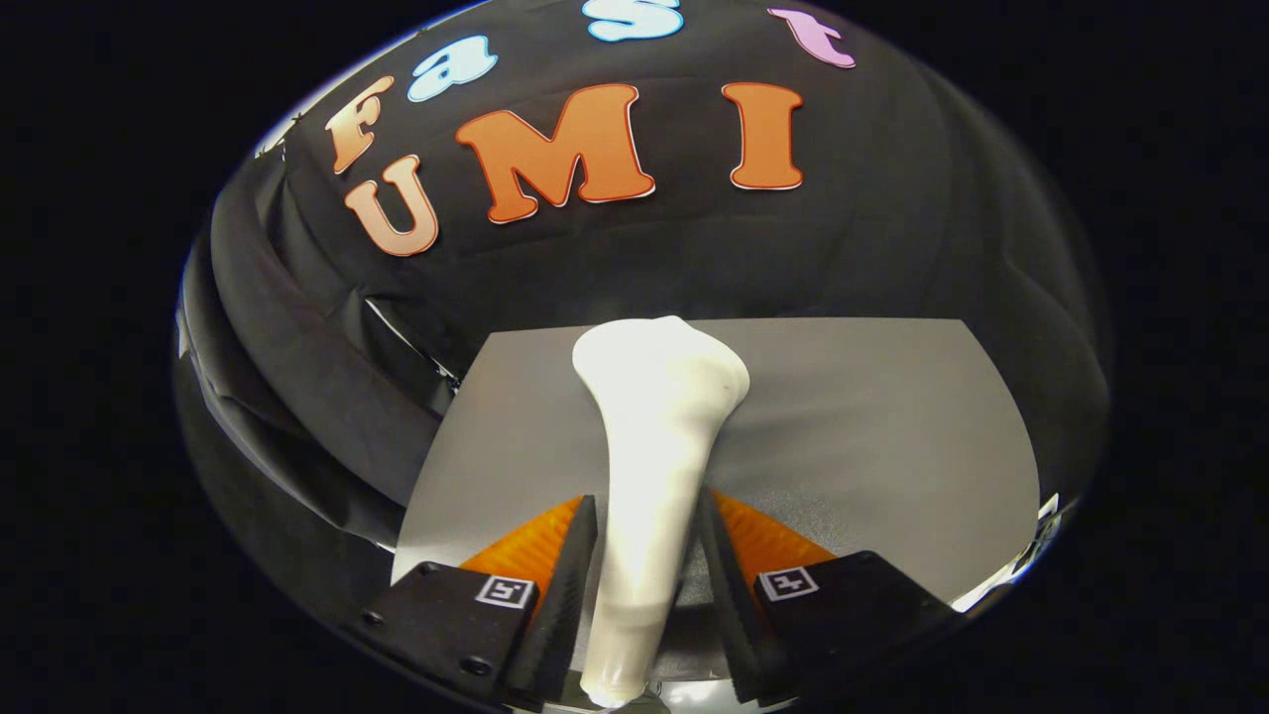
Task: Iron the clothes twice with a garment steamer, once on the left side and once on the right side.
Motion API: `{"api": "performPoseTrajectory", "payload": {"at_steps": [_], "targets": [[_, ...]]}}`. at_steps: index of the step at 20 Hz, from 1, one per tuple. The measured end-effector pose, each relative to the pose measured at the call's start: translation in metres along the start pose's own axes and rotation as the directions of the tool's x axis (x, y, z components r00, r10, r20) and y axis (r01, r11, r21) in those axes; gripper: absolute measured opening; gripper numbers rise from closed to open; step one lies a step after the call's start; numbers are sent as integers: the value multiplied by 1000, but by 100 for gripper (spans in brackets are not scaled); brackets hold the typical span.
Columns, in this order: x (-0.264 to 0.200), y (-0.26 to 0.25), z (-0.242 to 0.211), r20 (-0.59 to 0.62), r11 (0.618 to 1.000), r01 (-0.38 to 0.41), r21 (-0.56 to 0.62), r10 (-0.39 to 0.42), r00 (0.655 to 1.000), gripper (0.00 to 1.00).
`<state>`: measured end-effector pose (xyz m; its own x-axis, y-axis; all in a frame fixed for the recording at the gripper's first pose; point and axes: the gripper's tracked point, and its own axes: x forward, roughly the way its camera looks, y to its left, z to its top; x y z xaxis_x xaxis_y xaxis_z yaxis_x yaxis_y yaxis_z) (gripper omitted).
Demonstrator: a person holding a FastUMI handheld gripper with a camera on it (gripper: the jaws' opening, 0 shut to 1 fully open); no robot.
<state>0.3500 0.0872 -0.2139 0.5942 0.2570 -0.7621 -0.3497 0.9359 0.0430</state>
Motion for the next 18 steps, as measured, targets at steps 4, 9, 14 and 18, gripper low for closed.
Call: {"api": "performPoseTrajectory", "payload": {"at_steps": [4,9,14,18], "targets": [[4,1,-5,-21,999,-12,46,13,1000,55],[-3,7,-11,-25,997,6,71,-4,1000,48],[-18,24,-10,29,992,71,107,-75,997,44],[-45,37,-12,100,976,137,170,-155,983,44]]}}
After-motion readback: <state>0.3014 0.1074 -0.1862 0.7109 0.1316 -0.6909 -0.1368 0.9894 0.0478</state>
